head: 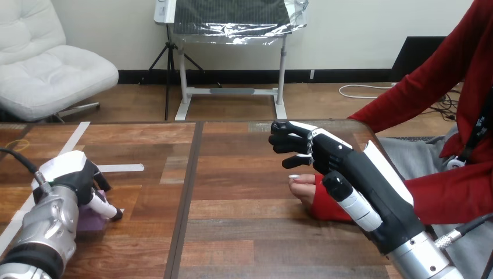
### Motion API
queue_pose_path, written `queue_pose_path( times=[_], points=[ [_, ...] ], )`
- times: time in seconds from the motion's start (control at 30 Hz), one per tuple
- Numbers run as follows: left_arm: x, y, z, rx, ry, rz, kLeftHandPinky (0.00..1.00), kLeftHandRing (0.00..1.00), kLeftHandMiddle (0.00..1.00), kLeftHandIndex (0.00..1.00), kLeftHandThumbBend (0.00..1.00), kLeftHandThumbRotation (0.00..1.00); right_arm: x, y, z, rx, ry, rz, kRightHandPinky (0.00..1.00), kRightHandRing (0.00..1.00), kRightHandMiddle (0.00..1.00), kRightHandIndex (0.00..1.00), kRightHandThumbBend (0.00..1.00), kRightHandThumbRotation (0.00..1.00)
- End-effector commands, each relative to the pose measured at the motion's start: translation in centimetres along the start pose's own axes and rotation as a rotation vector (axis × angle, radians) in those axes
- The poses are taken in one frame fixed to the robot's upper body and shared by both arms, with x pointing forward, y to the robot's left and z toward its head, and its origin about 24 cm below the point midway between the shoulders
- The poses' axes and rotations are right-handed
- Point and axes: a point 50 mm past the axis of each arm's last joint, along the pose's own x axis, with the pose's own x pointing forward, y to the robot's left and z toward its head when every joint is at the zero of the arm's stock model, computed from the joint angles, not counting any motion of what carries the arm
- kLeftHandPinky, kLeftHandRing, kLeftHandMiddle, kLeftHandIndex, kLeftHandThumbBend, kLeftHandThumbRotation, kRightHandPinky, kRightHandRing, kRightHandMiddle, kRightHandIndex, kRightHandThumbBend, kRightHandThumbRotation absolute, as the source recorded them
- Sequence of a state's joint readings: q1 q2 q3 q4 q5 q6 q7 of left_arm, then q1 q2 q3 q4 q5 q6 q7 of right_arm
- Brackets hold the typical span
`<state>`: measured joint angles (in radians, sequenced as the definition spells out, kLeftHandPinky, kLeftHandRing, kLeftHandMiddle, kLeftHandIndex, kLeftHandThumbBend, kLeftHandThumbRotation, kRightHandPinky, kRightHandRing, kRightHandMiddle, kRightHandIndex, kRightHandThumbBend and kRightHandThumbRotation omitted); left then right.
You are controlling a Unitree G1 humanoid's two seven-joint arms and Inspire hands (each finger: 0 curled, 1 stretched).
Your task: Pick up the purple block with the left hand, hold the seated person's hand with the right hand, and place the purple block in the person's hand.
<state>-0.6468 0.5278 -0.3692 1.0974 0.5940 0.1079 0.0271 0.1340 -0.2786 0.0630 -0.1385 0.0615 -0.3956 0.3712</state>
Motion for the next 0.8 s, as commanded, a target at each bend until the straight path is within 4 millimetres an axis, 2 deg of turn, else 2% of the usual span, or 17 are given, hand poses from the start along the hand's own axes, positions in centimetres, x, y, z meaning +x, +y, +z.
queue_pose_path(
  times=[0.0, 0.37, 0.77],
  points=[
    [0.41, 2.86, 2.11, 0.025, -0.04, 0.053, 0.4, 0.6, 0.69, 0.62, 0.72, 0.0, 0.88, -0.85, 1.37, -0.031, -0.067, -0.021, 0.72, 0.8, 0.81, 0.82, 0.97, 1.0],
    [0.42, 2.96, 2.07, 0.028, -0.03, 0.028, 0.44, 0.66, 0.74, 0.66, 0.71, 0.0, 0.85, -0.88, 1.39, -0.044, -0.068, -0.026, 0.72, 0.8, 0.81, 0.82, 0.98, 1.0],
    [0.38, 3.22, 2.11, 0.056, -0.037, 0.016, 0.58, 0.74, 0.77, 0.71, 0.72, 0.02, 0.82, -0.87, 1.33, -0.037, -0.066, -0.025, 0.71, 0.8, 0.81, 0.82, 0.97, 1.0]
  ],
)
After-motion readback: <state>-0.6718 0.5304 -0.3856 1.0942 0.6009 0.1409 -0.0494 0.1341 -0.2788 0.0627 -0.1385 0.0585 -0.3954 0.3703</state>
